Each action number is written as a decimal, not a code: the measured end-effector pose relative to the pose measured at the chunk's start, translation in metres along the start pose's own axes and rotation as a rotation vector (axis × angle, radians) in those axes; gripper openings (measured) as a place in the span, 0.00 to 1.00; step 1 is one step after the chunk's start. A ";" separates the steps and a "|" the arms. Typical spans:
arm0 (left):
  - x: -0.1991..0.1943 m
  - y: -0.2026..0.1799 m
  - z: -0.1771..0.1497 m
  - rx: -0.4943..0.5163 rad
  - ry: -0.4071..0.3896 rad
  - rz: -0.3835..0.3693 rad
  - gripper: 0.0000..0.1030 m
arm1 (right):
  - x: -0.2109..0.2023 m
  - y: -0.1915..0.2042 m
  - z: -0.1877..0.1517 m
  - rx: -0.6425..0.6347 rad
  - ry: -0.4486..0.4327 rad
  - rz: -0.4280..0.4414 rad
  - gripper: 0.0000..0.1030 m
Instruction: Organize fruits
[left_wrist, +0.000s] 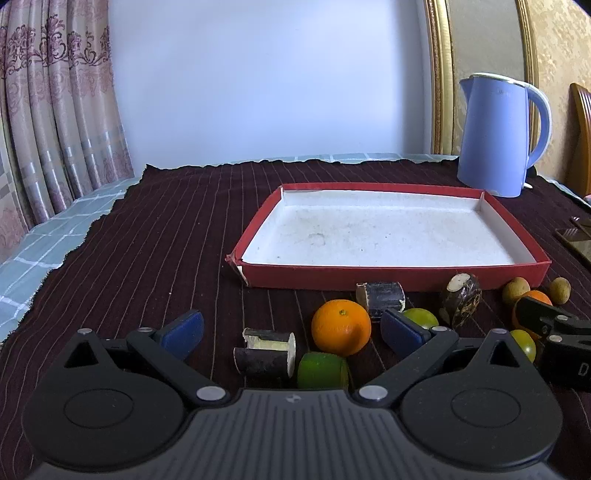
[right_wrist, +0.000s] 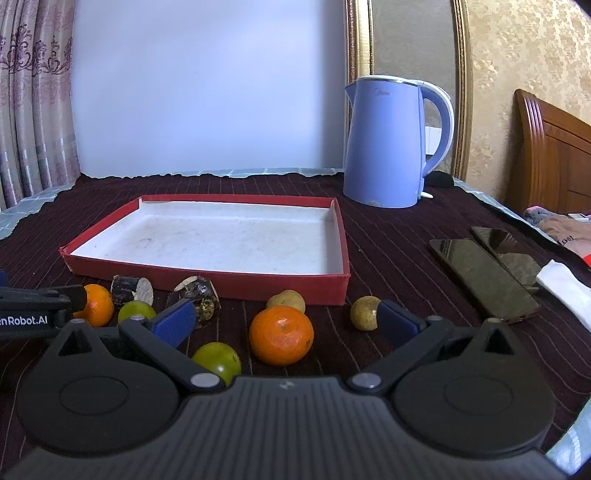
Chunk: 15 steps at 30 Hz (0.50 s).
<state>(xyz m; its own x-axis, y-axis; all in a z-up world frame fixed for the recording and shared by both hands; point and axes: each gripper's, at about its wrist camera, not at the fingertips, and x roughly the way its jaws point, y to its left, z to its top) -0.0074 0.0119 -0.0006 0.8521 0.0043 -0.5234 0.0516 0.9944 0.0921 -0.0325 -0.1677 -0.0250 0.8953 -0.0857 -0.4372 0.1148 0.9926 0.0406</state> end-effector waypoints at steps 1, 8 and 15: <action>0.000 0.000 0.000 -0.001 0.003 -0.001 1.00 | 0.000 -0.001 0.000 0.002 0.000 0.000 1.00; 0.000 0.000 -0.001 0.001 0.002 -0.007 1.00 | 0.001 -0.001 -0.001 0.002 0.002 0.002 1.00; 0.002 0.000 -0.002 0.007 0.003 -0.009 1.00 | 0.001 0.000 -0.002 -0.005 0.003 0.008 1.00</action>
<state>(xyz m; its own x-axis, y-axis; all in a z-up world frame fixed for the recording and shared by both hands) -0.0070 0.0121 -0.0030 0.8499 -0.0041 -0.5270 0.0625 0.9937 0.0930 -0.0325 -0.1672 -0.0271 0.8949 -0.0778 -0.4395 0.1059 0.9936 0.0397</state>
